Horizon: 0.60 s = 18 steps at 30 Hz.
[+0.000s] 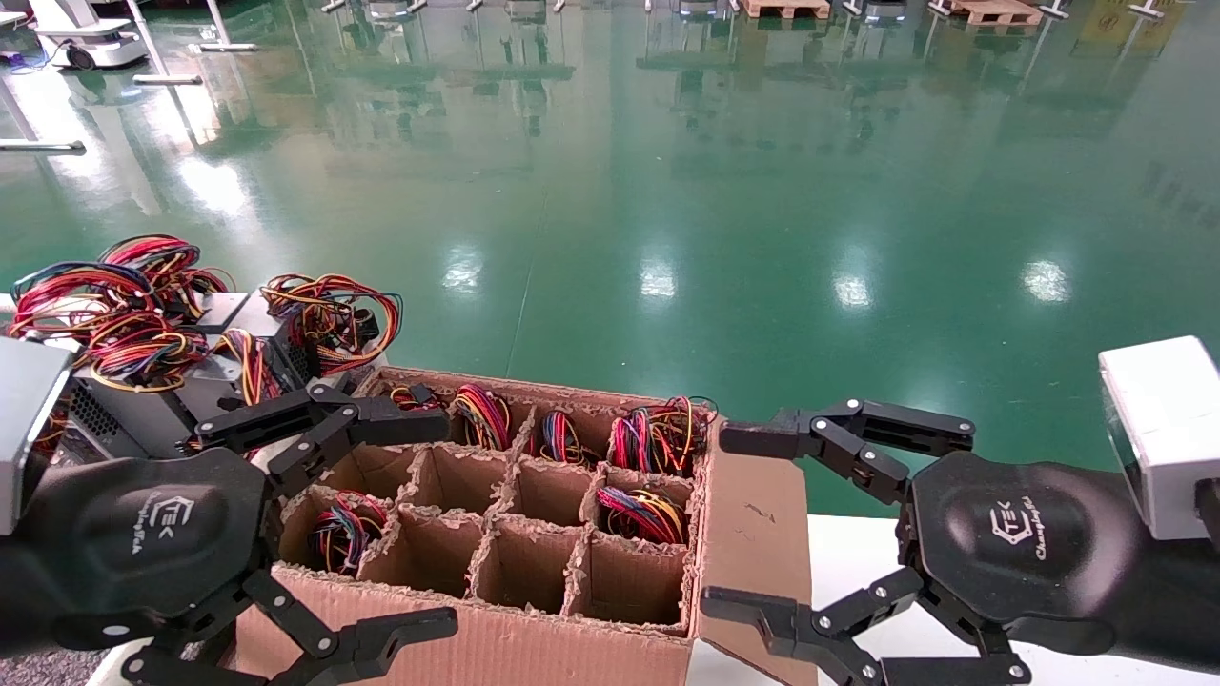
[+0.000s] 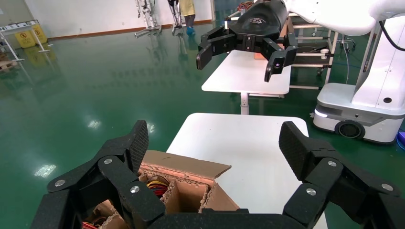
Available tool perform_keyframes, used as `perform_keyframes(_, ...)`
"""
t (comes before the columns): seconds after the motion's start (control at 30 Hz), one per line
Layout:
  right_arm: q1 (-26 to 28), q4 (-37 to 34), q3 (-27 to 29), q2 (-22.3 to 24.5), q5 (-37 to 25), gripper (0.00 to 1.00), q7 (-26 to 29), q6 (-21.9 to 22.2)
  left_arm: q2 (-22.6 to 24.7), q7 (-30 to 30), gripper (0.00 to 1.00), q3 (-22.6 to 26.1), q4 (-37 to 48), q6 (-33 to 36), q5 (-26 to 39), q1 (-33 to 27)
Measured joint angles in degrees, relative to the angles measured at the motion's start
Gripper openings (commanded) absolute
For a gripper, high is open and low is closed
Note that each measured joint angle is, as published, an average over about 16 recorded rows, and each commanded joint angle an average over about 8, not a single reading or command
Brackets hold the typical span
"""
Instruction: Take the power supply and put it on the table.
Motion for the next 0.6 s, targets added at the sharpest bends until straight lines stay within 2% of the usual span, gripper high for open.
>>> perform_keyframes(0.3, 0.0, 0.0, 0.0, 0.0, 0.0, 0.00, 0.0, 0.0, -0.2, 0.8, 1.00, 0.3, -0.2, -0.5, 1.8, -0.1)
perform_keyframes(0.6, 0.0, 0.0, 0.0, 0.0, 0.0, 0.00, 0.0, 0.0, 2.3, 5.4, 1.00, 3.5, -0.1, -2.3, 12.1, -3.4)
